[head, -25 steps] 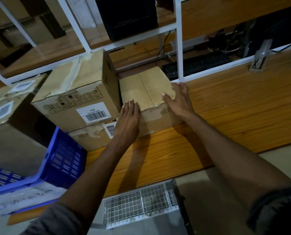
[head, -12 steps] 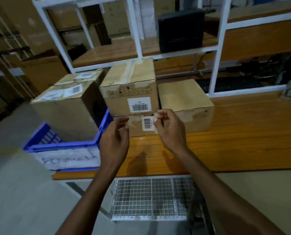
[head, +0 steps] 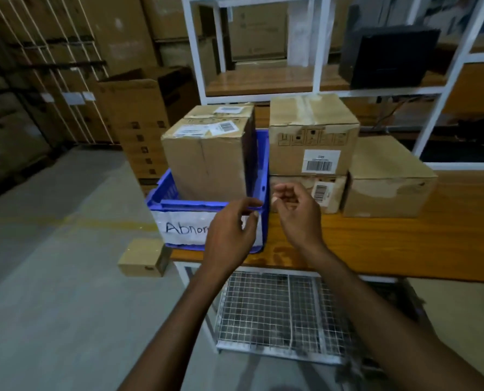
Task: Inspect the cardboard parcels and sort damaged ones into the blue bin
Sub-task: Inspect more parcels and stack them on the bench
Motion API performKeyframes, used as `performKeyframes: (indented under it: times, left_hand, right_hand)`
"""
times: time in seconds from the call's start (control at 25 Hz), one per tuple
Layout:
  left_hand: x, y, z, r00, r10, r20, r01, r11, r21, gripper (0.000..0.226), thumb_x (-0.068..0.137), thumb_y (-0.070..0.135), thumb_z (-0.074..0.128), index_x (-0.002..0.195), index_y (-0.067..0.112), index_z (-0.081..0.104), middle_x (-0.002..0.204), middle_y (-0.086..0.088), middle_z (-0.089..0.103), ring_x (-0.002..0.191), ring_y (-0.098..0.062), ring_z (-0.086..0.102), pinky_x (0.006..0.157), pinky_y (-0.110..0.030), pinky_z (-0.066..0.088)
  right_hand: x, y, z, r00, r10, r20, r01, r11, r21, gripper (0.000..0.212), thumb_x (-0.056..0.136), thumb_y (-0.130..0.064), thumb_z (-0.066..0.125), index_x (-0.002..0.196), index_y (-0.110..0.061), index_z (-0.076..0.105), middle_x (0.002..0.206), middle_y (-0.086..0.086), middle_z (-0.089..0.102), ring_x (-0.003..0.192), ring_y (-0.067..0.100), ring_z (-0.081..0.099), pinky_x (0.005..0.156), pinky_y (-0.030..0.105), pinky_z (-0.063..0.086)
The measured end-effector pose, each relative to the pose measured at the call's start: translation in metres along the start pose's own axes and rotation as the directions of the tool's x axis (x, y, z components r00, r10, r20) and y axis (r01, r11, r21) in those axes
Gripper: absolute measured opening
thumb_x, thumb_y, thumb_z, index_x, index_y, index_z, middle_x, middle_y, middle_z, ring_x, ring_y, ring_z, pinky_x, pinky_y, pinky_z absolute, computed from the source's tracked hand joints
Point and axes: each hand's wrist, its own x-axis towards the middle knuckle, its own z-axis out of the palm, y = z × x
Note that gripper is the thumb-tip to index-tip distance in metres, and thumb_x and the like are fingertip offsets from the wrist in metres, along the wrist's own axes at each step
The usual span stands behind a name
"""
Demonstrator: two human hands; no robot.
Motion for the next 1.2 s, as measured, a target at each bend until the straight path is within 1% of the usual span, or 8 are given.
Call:
performKeyframes:
  times: [0.24, 0.4, 0.48, 0.6, 0.72, 1.0, 1.08, 1.2]
  left_hand:
    - [0.033, 0.031, 0.073, 0.975, 0.14, 0.173, -0.139, 0.99, -0.017, 0.023, 0.102, 0.022, 0.063, 0.124, 0.025, 0.07, 0.121, 0.006, 0.073, 0.1, -0.013, 0.07, 0.08, -0.034, 0.057]
    - [0.067, 0.064, 0.176, 0.934, 0.175, 0.311, -0.206, 0.976, 0.068, 0.035, 0.105, 0.024, 0.059, 0.14, 0.027, 0.06, 0.142, 0.003, 0.062, 0.098, -0.018, 0.071, 0.074, -0.037, 0.058]
    - [0.088, 0.079, 0.229, 0.906, 0.188, 0.379, -0.275, 0.942, 0.19, 0.047, 0.105, 0.021, 0.056, 0.152, 0.024, 0.049, 0.157, 0.0, 0.049, 0.103, -0.028, 0.07, 0.073, -0.04, 0.058]
    - [0.124, 0.093, 0.299, 0.879, 0.158, 0.449, -0.347, 0.858, 0.379, 0.065, 0.105, 0.016, 0.056, 0.164, 0.018, 0.028, 0.174, -0.004, 0.021, 0.105, -0.032, 0.07, 0.076, -0.042, 0.057]
    - [0.153, 0.084, 0.343, 0.871, 0.044, 0.49, -0.33, 0.79, 0.516, 0.082, 0.103, 0.009, 0.059, 0.168, 0.018, 0.01, 0.177, -0.007, 0.003, 0.102, -0.034, 0.071, 0.068, -0.041, 0.055]
    - [0.181, 0.05, 0.349, 0.9, 0.033, 0.435, -0.336, 0.69, 0.642, 0.081, 0.099, 0.001, 0.061, 0.165, 0.021, 0.02, 0.175, -0.001, 0.019, 0.11, -0.037, 0.069, 0.06, -0.043, 0.053]
    - [0.182, 0.048, 0.351, 0.903, 0.032, 0.429, -0.326, 0.702, 0.633, 0.078, 0.1, 0.002, 0.06, 0.165, 0.023, 0.022, 0.174, 0.001, 0.021, 0.111, -0.035, 0.069, 0.056, -0.04, 0.048]
    - [0.181, 0.045, 0.356, 0.918, 0.036, 0.395, -0.293, 0.732, 0.615, 0.074, 0.1, 0.002, 0.059, 0.163, 0.023, 0.027, 0.174, 0.001, 0.024, 0.113, -0.035, 0.069, 0.065, -0.044, 0.058]
  right_hand:
    - [0.024, 0.05, -0.067, 0.994, 0.018, -0.11, -0.047, 0.962, -0.268, 0.03, 0.087, -0.009, 0.071, 0.108, -0.029, 0.065, 0.108, -0.01, 0.068, 0.104, 0.01, 0.065, 0.089, 0.043, 0.058]
    - [0.059, 0.115, -0.148, 0.991, 0.025, -0.13, -0.095, 0.821, -0.563, 0.049, 0.073, -0.005, 0.077, 0.117, -0.024, 0.066, 0.121, 0.0, 0.062, 0.118, 0.026, 0.056, 0.091, 0.034, 0.047]
    - [0.082, 0.147, -0.186, 0.997, 0.009, -0.075, -0.057, 0.74, -0.67, 0.063, 0.069, -0.005, 0.077, 0.129, -0.019, 0.063, 0.136, 0.006, 0.056, 0.13, 0.029, 0.046, 0.103, 0.044, 0.046]
    - [0.131, 0.19, -0.232, 0.997, 0.058, -0.059, -0.082, 0.594, -0.8, 0.086, 0.076, -0.022, 0.08, 0.153, -0.024, 0.042, 0.164, 0.011, 0.026, 0.152, 0.036, 0.017, 0.119, 0.064, 0.027]
    - [0.176, 0.222, -0.256, 0.971, 0.238, 0.011, -0.105, 0.469, -0.877, 0.109, 0.076, -0.05, 0.085, 0.162, -0.039, 0.019, 0.171, 0.007, -0.006, 0.155, 0.042, -0.011, 0.118, 0.073, 0.007]
    - [0.195, 0.249, -0.236, 0.984, 0.179, -0.017, -0.102, 0.477, -0.873, 0.095, 0.073, -0.068, 0.078, 0.155, -0.046, 0.033, 0.166, 0.0, 0.022, 0.154, 0.034, 0.006, 0.113, 0.071, 0.02]
    - [0.197, 0.252, -0.239, 0.985, 0.172, -0.001, -0.089, 0.506, -0.858, 0.094, 0.072, -0.067, 0.08, 0.153, -0.047, 0.037, 0.165, -0.002, 0.023, 0.153, 0.032, 0.008, 0.112, 0.071, 0.021]
    - [0.198, 0.254, -0.243, 0.985, 0.171, 0.017, -0.075, 0.515, -0.854, 0.091, 0.071, -0.067, 0.081, 0.15, -0.048, 0.04, 0.164, -0.005, 0.026, 0.151, 0.03, 0.01, 0.111, 0.071, 0.022]
